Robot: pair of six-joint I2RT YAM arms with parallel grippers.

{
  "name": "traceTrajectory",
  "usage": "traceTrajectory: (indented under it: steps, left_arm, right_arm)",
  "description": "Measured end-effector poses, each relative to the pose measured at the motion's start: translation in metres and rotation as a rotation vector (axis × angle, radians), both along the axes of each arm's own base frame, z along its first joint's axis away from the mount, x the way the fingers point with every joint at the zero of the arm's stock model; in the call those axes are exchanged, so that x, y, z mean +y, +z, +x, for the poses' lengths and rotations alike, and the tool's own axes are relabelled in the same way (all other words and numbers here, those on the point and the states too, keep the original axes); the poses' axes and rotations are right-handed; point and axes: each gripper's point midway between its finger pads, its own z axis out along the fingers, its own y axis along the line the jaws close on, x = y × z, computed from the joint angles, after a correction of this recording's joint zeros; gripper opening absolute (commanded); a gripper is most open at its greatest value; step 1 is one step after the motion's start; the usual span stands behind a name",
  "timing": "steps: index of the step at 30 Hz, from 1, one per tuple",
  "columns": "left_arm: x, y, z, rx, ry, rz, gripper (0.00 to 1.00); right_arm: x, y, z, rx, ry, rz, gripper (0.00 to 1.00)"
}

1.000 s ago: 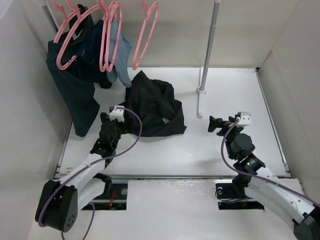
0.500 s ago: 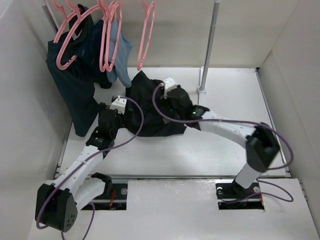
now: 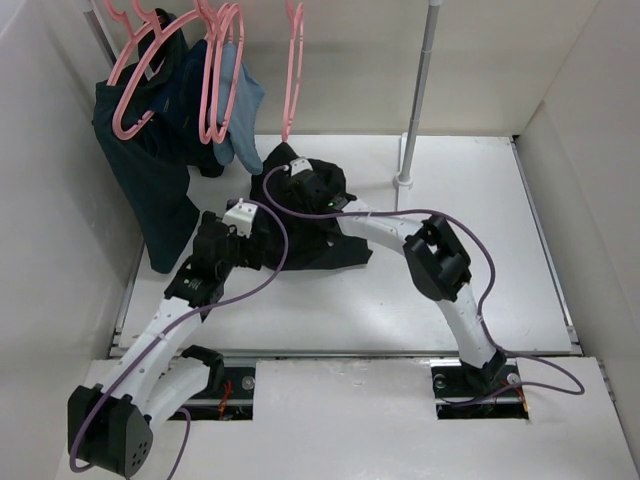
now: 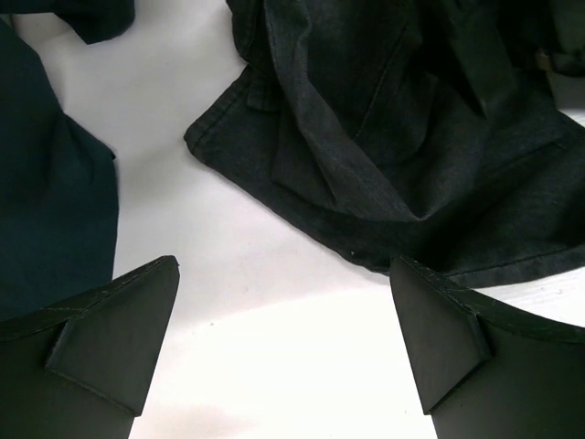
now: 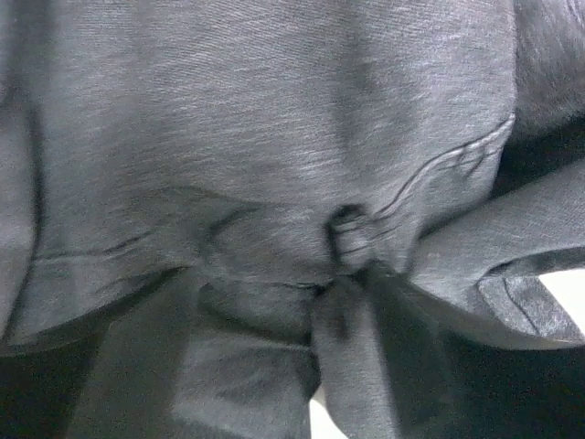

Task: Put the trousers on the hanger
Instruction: Flatten out the trousers at the center of the board.

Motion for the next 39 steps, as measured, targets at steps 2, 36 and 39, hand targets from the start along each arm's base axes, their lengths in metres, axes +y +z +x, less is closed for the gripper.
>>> traceTrajectory:
  steps: [2, 36, 39]
  left_arm:
    - [-0.001, -0.002, -0.001, 0.004, -0.008, -0.002, 1.00]
    - [-0.038, -0.071, -0.072, 0.229, -0.899, 0.469, 1.00]
    - [-0.035, -0.076, -0.081, 0.246, -0.970, 0.523, 1.00]
  right_arm:
    - [-0.002, -0.006, 0.004, 0.016, -0.004, -0.007, 0.39]
    - [-0.143, -0.021, -0.149, 0.482, -0.010, 0.257, 0.99]
    - [-0.146, -0.035, -0.156, 0.554, -0.047, 0.286, 0.97]
